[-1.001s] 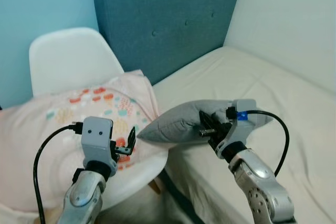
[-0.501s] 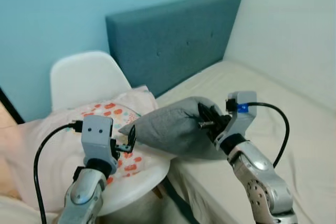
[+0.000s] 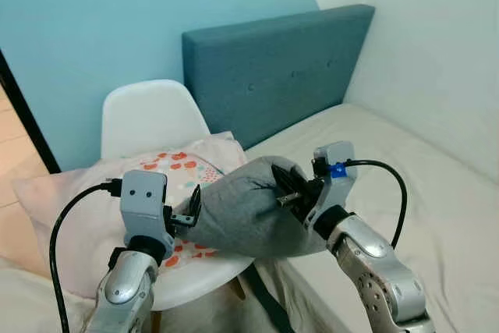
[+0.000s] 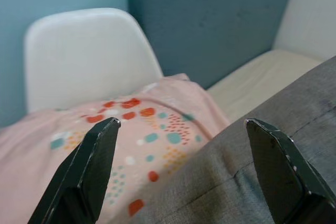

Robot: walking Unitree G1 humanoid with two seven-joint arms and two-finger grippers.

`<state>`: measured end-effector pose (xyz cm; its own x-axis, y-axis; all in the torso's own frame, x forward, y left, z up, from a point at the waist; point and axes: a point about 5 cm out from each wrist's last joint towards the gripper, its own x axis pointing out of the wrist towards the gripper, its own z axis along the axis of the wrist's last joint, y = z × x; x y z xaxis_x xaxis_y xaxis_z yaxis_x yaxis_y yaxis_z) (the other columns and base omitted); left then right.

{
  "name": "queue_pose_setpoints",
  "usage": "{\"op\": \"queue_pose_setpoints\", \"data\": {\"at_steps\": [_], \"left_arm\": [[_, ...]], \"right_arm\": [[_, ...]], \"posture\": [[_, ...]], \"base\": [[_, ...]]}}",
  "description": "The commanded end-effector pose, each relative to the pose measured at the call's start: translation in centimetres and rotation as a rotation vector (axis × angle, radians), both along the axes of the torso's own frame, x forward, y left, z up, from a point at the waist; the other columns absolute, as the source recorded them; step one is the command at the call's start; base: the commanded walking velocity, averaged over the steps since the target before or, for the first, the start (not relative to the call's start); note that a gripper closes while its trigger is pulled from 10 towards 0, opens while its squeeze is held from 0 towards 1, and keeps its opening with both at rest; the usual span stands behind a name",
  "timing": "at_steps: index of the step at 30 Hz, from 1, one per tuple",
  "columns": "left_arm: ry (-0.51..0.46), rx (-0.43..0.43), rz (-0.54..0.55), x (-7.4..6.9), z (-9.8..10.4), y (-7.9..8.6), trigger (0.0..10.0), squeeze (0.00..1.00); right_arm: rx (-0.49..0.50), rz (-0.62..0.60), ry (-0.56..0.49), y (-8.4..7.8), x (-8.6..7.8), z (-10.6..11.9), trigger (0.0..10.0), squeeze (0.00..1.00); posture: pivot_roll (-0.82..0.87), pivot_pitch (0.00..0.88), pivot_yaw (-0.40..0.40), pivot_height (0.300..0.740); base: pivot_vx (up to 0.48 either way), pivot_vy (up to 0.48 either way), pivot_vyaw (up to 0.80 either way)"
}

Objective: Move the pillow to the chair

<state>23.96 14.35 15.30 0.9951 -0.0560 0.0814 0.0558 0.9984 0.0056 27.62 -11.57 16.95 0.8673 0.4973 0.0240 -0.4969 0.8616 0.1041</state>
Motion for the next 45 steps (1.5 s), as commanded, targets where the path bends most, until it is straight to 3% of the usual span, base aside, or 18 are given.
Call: {"op": "queue_pose_setpoints", "data": {"at_steps": [1,16,45], "left_arm": [[0.007,0.009,0.002,-0.05,-0.24,-0.17,10.0,0.00],[0.028,0.041,-0.010,0.17,-0.69,-0.51,10.0,0.00],[0.049,0.018,-0.007,0.70,-1.05,-0.28,10.0,0.00]], "right_arm": [[0.014,0.035,-0.095,0.45,-0.12,1.36,10.0,0.00],[0.028,0.053,-0.097,0.68,0.07,0.67,10.0,0.00],[0.029,0.055,-0.115,0.84,0.40,0.52,10.0,0.00]], "posture": [[0.07,0.000,-0.075,0.740],[0.09,0.000,-0.078,0.740],[0.09,0.000,-0.079,0.740]], "base": [[0.000,0.000,0.75],[0.000,0.000,0.75],[0.000,0.000,0.75]]}}
